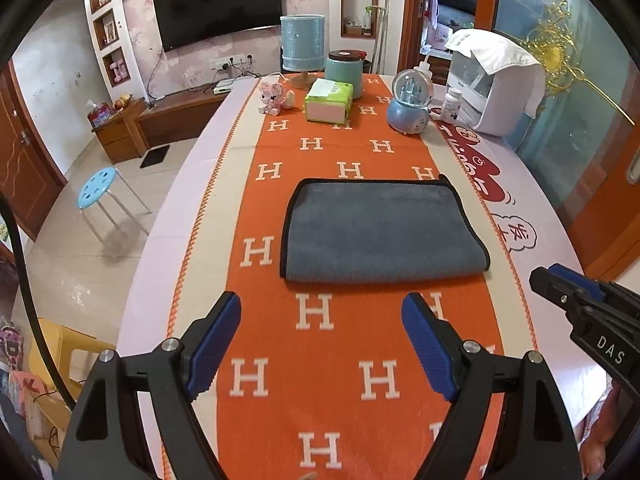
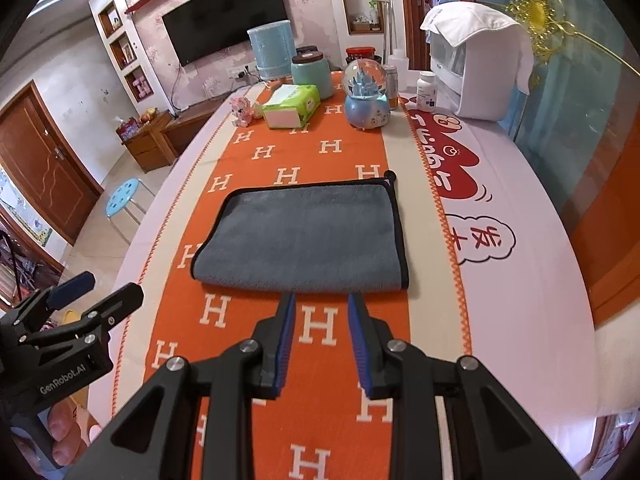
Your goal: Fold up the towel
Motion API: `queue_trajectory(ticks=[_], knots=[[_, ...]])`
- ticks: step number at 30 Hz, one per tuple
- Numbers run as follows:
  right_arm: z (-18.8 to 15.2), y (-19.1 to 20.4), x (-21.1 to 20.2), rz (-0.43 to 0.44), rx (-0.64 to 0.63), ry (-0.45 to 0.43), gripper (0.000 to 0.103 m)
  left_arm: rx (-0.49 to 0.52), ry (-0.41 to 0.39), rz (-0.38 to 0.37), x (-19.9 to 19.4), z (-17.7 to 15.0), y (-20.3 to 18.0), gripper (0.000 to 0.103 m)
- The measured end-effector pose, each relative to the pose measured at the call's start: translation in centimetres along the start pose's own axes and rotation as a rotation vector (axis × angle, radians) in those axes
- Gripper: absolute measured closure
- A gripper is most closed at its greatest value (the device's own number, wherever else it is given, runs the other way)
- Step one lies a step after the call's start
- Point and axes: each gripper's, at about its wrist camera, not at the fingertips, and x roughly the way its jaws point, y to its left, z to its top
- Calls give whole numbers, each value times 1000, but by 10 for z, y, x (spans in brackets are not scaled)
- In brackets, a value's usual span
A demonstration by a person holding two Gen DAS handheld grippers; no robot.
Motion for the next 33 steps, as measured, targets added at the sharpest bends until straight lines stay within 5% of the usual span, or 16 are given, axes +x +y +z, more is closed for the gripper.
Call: queue_trajectory(ticks=[11, 25, 33], knots=[[-60, 8, -37, 7, -3, -32, 68, 12, -50, -6, -41, -50, -5, 1], [-109, 15, -64, -27, 9, -32, 60, 14, -54, 50, -63, -92, -14, 1], [-120, 24, -75, -56, -8, -60, 59, -18, -15, 9, -64, -101, -15, 1]])
